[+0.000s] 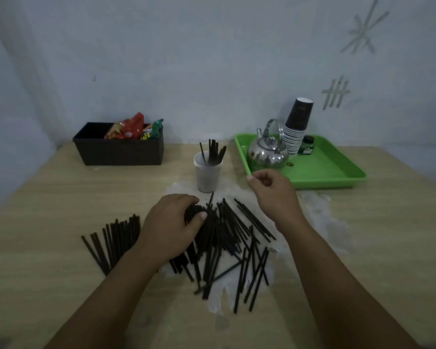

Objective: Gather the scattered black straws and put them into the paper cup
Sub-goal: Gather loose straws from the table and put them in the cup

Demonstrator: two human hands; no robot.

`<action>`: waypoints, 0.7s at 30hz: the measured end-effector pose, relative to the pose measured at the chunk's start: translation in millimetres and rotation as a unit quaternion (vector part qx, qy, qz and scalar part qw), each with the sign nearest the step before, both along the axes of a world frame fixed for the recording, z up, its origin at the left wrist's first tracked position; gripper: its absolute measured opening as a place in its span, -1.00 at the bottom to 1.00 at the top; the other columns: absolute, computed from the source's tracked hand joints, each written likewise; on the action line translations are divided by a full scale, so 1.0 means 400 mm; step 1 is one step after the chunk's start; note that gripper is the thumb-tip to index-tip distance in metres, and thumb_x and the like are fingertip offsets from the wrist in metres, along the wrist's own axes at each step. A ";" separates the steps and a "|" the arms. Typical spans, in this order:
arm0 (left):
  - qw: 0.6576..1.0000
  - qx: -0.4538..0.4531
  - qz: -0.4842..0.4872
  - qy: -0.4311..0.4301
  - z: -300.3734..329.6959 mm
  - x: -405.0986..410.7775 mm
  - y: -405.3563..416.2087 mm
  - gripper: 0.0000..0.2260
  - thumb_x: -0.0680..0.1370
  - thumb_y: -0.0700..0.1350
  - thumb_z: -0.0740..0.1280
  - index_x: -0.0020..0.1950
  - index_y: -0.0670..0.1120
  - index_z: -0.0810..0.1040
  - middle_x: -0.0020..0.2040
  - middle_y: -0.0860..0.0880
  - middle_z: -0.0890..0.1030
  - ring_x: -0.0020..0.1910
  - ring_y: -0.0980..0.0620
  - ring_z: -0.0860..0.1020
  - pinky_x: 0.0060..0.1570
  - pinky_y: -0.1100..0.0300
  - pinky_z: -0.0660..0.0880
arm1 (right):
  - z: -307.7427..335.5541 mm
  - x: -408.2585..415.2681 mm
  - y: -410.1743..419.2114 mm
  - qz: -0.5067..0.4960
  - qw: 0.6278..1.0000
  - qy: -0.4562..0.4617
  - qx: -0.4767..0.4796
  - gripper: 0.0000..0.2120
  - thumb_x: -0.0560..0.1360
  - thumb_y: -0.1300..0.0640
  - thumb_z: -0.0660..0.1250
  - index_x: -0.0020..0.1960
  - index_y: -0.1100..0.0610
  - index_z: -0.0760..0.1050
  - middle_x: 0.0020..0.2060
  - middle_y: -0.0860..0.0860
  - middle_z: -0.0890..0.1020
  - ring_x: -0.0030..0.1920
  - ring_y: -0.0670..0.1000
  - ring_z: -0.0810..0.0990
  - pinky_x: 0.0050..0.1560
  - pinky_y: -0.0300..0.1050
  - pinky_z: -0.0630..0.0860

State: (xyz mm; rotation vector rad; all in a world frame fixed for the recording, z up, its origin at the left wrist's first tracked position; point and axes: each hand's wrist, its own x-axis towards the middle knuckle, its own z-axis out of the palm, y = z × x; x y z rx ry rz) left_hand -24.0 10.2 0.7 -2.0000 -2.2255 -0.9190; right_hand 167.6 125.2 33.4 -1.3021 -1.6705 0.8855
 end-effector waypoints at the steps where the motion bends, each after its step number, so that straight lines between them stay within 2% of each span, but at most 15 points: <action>1: 1.000 -0.004 -0.003 -0.006 -0.004 0.015 -0.018 -0.64 0.52 0.15 0.28 0.22 -0.01 0.53 0.18 0.00 0.58 0.19 -0.01 0.46 0.13 0.14 0.36 | -0.012 0.025 -0.021 -0.008 0.999 -0.033 -0.006 -0.82 0.50 -0.04 0.40 -0.03 0.08 0.60 -0.16 -0.06 0.64 -0.10 -0.04 0.60 -0.09 -0.13 0.50; 3: 1.000 0.002 -0.010 -0.017 -0.015 0.041 -0.050 -0.66 0.52 0.11 0.30 0.22 -0.02 0.54 0.16 0.01 0.59 0.17 0.00 0.47 0.10 0.18 0.34 | -0.036 0.069 -0.065 -0.022 0.993 -0.114 -0.025 -0.79 0.50 -0.10 0.38 -0.03 0.04 0.58 -0.14 -0.06 0.63 -0.08 -0.02 0.60 -0.07 -0.11 0.50; 6: 1.000 0.007 -0.024 -0.008 -0.037 0.064 -0.081 -0.67 0.52 0.11 0.30 0.20 -0.02 0.56 0.12 0.01 0.60 0.14 0.01 0.49 0.10 0.16 0.37 | -0.069 0.120 -0.134 -0.042 0.959 -0.276 -0.041 -0.61 0.50 -0.30 0.25 0.05 0.01 0.53 -0.07 -0.06 0.63 -0.05 0.01 0.59 -0.12 -0.11 0.47; 9: 0.999 0.018 -0.028 0.000 -0.055 0.072 -0.095 -0.68 0.50 0.09 0.27 0.14 -0.04 0.58 0.08 0.00 0.62 0.11 0.00 0.50 0.11 0.13 0.40 | -0.092 0.143 -0.205 -0.056 0.928 -0.364 -0.051 -0.42 0.46 -0.44 0.12 0.08 0.04 0.50 -0.03 0.00 0.61 -0.03 0.06 0.58 -0.14 -0.10 0.47; 17: 0.998 0.065 0.001 -0.011 -0.070 0.066 -0.111 -0.83 0.53 -0.17 0.31 0.09 -0.11 0.61 0.02 -0.04 0.63 0.06 -0.02 0.52 0.09 0.12 0.41 | -0.106 0.084 -0.318 -0.028 0.909 -0.416 -0.022 -0.22 0.41 -0.54 -0.01 0.17 0.10 0.49 0.10 0.06 0.46 0.11 0.10 0.49 -0.08 -0.03 0.46; 21: 0.997 0.071 0.029 -0.029 -0.069 0.053 -0.117 -0.82 0.54 -0.20 0.29 0.11 -0.10 0.59 0.03 -0.05 0.62 0.07 -0.04 0.51 0.08 0.15 0.37 | -0.098 0.031 -0.336 -0.006 0.909 -0.415 -0.043 -0.07 0.36 -0.58 -0.05 0.36 0.15 0.36 0.29 0.12 0.37 0.28 0.15 0.35 0.08 0.04 0.44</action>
